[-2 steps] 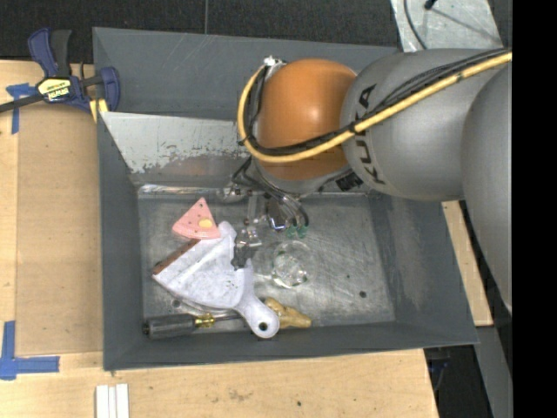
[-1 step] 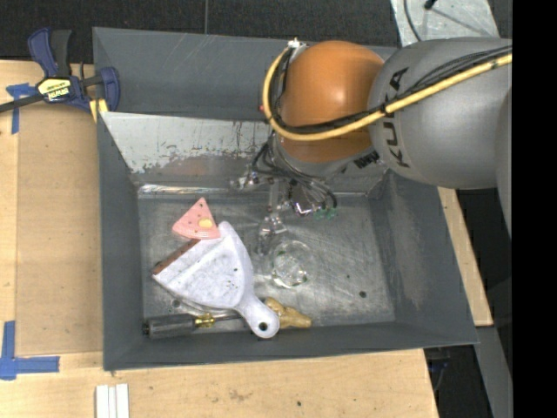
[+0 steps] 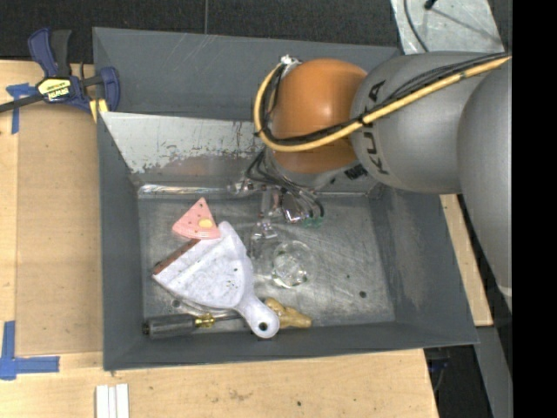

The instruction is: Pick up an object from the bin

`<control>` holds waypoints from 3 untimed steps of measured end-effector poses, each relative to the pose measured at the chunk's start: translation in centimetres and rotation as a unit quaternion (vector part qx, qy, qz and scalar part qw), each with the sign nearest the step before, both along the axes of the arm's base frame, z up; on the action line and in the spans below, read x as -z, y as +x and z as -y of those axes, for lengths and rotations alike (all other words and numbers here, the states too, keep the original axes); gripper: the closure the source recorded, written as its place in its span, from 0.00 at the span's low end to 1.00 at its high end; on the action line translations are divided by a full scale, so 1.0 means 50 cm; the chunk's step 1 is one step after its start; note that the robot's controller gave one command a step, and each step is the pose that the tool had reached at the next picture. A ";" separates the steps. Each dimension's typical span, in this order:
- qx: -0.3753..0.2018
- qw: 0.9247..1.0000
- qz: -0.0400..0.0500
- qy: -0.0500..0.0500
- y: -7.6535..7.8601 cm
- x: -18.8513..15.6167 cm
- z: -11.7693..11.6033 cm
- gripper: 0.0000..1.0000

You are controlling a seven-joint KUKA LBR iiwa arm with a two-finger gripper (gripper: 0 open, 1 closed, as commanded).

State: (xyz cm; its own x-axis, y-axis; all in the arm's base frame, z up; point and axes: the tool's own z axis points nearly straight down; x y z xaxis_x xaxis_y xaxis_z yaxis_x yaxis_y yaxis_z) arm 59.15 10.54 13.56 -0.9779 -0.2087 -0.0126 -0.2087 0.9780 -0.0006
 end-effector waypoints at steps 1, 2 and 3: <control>-0.041 0.999 -0.002 -0.001 -0.023 0.091 0.063 0.00; -0.033 0.999 -0.004 -0.001 0.005 0.110 0.138 0.00; 0.016 1.000 -0.004 -0.003 -0.049 0.103 0.093 0.00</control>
Offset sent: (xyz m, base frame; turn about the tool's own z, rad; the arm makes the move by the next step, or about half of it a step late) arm 0.0110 -0.0853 -0.0583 -0.0212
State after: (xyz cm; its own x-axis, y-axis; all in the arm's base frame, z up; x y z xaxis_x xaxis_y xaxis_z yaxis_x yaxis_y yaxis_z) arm 56.69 5.89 8.41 -0.9842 -0.1773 -0.0038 -0.1773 0.9842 -0.0044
